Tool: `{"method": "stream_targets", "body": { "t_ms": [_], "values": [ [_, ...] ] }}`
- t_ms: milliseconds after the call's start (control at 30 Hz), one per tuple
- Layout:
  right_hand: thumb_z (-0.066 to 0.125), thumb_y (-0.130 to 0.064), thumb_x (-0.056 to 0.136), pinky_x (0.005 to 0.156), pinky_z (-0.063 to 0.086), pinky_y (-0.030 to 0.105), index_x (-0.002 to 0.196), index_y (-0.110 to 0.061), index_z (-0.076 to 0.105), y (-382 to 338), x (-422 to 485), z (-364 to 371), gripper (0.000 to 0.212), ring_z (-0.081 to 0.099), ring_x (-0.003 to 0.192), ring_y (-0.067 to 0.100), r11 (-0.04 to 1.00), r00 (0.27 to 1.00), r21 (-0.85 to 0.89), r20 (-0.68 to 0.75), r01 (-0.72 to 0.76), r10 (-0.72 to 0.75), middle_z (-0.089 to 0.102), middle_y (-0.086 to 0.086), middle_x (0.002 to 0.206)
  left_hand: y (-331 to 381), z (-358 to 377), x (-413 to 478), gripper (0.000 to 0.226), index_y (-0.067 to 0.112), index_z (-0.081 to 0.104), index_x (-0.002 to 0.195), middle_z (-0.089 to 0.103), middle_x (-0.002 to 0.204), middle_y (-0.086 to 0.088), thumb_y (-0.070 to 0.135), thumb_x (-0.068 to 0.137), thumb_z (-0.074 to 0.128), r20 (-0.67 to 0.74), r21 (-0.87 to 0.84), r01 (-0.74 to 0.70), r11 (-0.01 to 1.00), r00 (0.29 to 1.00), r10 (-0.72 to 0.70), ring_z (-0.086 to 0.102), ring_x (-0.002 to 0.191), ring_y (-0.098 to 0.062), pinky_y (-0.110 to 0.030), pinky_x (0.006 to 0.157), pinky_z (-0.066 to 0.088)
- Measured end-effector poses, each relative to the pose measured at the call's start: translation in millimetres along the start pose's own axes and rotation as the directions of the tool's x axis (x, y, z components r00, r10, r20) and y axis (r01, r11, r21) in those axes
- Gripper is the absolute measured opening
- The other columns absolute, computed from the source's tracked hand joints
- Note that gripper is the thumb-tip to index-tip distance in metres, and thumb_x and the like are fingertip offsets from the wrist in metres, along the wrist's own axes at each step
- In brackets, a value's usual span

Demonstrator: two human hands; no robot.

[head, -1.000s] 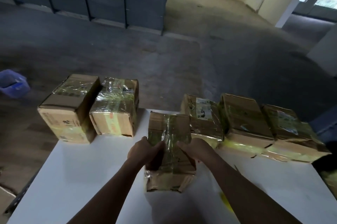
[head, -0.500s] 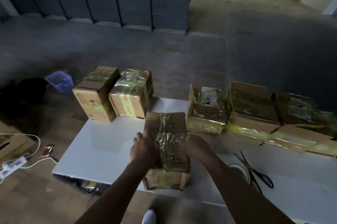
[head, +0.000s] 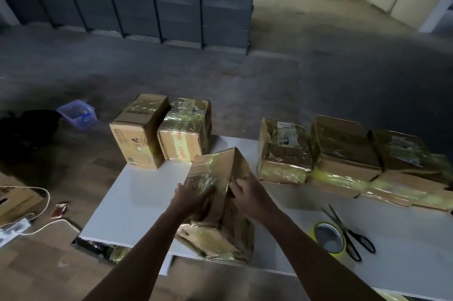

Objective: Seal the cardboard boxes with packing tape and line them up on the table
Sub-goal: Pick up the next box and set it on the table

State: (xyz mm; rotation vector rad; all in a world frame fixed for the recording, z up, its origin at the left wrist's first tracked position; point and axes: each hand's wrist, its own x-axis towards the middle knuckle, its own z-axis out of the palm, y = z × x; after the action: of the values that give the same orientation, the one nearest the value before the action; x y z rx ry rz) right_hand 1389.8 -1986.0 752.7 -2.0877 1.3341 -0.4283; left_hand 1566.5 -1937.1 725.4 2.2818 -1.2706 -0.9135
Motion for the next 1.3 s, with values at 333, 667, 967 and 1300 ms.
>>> {"method": "stream_targets", "body": {
  "t_ms": [333,667,967,1300],
  "values": [
    [0.064,-0.046,0.085,0.069,0.049,0.032,0.097,-0.008,0.064,1,31,42,0.04,0.062,0.084,0.025,0.973,0.974,0.039,0.022,-0.226,0.225,0.066,0.007,0.093,-5,-35,16,0.071,0.006,0.059,0.114,0.063,0.111,-0.009,0.07,0.087,0.042,0.266,-0.111,-0.021,0.994,0.963,0.05,0.06,0.102,-0.024,-0.037,0.093,0.048],
    [0.053,-0.06,0.088,0.077,0.052,0.035,0.119,-0.006,0.054,1,35,45,0.062,0.063,0.086,0.023,0.748,0.746,0.077,0.192,-0.66,0.638,0.061,0.014,0.103,-52,-51,53,0.045,0.007,0.063,0.108,0.064,0.112,-0.008,0.047,0.096,0.047,0.364,-0.287,0.047,0.957,0.929,0.063,0.059,0.103,-0.023,-0.039,0.091,0.05],
    [0.037,-0.04,0.101,0.083,0.048,0.032,0.079,-0.019,0.056,-8,41,49,0.036,0.062,0.081,0.027,0.816,0.803,-0.128,0.147,-0.563,0.577,0.052,0.009,0.075,-65,-40,59,0.035,0.002,0.067,0.092,0.07,0.092,-0.011,0.033,0.097,0.05,0.292,-0.345,0.08,0.935,0.956,0.026,0.067,0.087,-0.021,-0.036,0.081,0.054],
    [0.051,-0.061,0.086,0.056,0.035,0.027,0.067,-0.01,0.059,16,43,13,0.055,0.058,0.067,0.019,0.829,0.848,-0.192,-0.035,-0.525,0.529,0.053,0.0,0.063,-34,-21,57,0.035,0.001,0.07,0.089,0.071,0.087,-0.011,0.032,0.095,0.054,0.246,-0.303,0.082,0.949,0.969,-0.005,0.068,0.082,-0.022,-0.033,0.073,0.055]
  ]
}}
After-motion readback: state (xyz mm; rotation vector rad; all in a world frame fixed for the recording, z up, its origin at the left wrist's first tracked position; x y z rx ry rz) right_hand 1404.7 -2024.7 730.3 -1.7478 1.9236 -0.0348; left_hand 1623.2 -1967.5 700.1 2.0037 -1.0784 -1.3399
